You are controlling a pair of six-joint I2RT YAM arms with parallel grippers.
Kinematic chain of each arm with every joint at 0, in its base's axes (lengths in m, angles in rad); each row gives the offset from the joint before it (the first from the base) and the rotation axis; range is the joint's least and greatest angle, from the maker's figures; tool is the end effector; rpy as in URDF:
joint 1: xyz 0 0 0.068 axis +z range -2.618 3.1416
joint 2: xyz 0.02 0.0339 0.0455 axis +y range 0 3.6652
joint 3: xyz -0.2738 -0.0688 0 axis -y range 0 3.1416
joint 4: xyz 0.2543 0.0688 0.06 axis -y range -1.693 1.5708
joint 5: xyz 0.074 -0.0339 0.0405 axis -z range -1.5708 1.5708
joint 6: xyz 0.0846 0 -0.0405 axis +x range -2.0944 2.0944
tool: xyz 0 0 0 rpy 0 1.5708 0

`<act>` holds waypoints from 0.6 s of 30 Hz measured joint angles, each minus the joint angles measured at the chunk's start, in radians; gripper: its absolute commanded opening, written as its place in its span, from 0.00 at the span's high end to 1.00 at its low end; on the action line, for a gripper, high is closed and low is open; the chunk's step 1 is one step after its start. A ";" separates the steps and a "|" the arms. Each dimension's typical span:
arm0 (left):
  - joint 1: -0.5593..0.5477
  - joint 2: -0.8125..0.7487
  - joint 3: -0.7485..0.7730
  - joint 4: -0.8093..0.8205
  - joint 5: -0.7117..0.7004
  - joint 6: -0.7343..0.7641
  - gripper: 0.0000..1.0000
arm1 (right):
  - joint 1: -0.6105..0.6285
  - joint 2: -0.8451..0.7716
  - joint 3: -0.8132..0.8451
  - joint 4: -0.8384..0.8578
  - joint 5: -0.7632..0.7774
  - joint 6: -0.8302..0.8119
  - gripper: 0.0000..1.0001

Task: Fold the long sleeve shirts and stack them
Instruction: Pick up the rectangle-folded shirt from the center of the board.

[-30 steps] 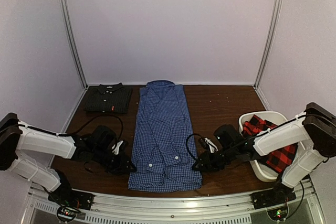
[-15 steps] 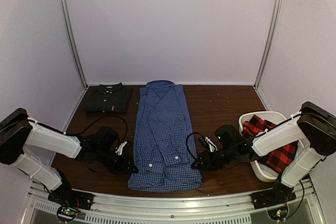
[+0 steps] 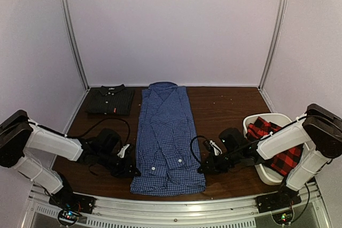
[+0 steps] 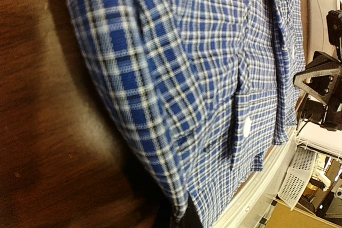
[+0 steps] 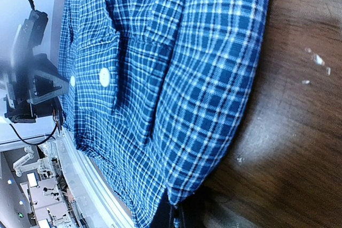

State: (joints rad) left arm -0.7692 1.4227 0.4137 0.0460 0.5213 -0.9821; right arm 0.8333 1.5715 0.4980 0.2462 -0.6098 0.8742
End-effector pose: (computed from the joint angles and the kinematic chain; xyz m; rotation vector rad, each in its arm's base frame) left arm 0.1503 -0.2042 0.0801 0.0667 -2.8990 1.1896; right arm 0.1600 0.2482 0.0869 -0.2824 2.7687 1.3831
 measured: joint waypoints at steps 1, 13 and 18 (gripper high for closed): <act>0.000 -0.002 0.000 0.000 0.000 0.000 1.00 | 0.000 -0.001 0.000 0.000 0.000 0.000 0.90; 0.000 -0.023 0.000 0.007 0.017 -0.001 1.00 | -0.005 0.001 0.006 0.034 -0.010 0.020 0.63; 0.000 -0.024 -0.002 0.014 0.019 -0.005 1.00 | -0.016 0.035 0.007 0.098 -0.019 0.058 0.63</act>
State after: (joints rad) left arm -0.7692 1.3983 0.4118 0.0597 0.5407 -0.9871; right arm 0.8173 1.6070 0.5053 0.3447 -0.6285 0.9321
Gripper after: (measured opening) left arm 0.025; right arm 0.374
